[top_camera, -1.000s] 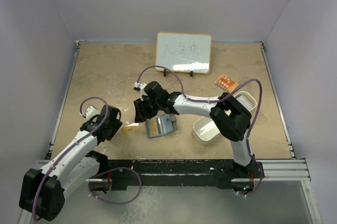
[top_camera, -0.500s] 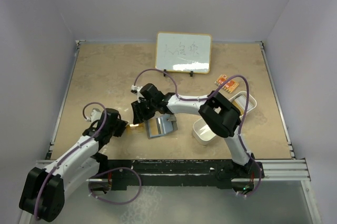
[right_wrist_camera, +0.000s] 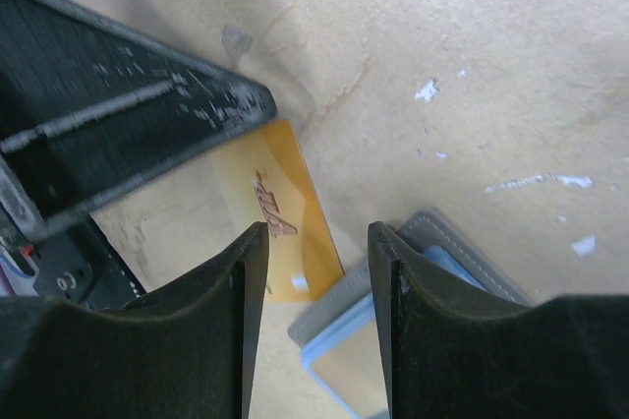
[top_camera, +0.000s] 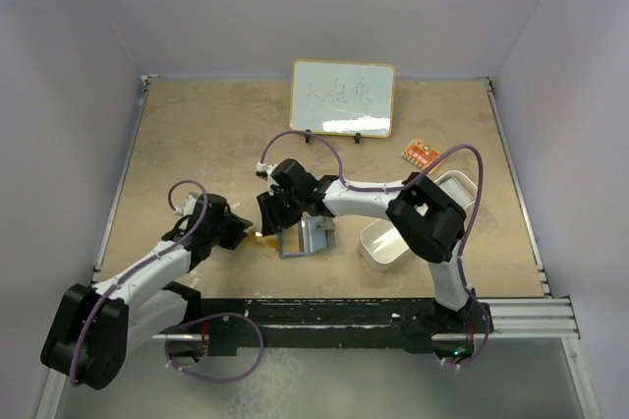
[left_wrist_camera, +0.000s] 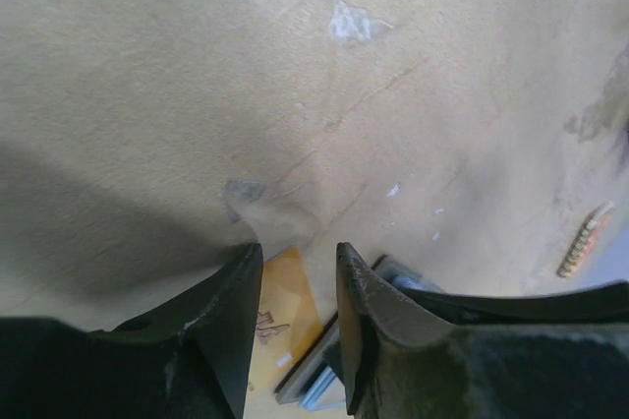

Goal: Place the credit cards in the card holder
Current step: Move the credit card to the center of the board, then move the card holder to the center of the board, then move the credit card to the center of the board.

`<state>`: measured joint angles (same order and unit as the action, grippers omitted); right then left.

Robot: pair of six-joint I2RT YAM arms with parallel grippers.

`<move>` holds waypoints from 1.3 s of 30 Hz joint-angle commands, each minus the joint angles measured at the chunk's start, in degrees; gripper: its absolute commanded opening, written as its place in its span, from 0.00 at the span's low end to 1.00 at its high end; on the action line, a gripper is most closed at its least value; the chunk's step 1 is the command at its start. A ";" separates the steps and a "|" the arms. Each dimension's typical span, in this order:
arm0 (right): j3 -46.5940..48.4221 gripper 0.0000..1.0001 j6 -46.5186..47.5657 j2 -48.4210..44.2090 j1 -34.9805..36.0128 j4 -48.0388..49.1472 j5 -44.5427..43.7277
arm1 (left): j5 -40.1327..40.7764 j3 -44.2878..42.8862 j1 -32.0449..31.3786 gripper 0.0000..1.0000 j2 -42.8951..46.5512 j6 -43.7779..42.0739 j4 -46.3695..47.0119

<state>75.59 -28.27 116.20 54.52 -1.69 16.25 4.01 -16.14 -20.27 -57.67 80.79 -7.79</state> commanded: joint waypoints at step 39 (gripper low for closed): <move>-4.43 0.45 2.64 -11.70 -0.81 -8.48 -4.57 | -0.77 -0.13 -1.71 0.43 4.65 3.52 -1.93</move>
<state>70.81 -23.70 109.78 53.93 -8.51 8.56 1.21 -13.80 -21.85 -52.97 89.12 -9.63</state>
